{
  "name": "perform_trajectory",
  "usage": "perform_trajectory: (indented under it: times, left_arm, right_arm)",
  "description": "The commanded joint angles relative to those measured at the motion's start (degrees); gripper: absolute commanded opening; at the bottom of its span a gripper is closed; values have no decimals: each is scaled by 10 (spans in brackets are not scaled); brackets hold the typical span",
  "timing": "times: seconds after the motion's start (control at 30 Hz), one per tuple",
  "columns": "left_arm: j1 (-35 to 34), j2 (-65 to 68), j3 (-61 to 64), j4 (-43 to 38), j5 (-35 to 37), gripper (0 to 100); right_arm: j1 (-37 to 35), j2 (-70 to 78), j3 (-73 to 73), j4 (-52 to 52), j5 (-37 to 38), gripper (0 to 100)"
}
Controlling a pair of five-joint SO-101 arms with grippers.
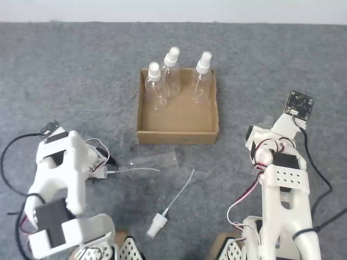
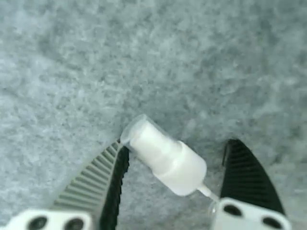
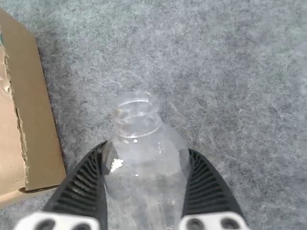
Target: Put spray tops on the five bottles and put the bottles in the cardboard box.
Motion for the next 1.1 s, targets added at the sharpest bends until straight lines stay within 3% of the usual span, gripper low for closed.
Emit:
perform_trajectory:
  times: [0.0,0.2,0.83,1.07]
  left_arm:
    - [-2,3,-43,-46,18,222]
    - [-2,4,-51,-61,16,6]
    - [-3,2,-160,-56,18,11]
    - [-3,2,-271,32,17,11]
  right_arm:
    - [10,-29,-8,-13,11,7]
    - [10,-29,-8,-13,11,7]
    - [10,-29,-8,-13,11,7]
    - [10,-29,-8,-13,11,7]
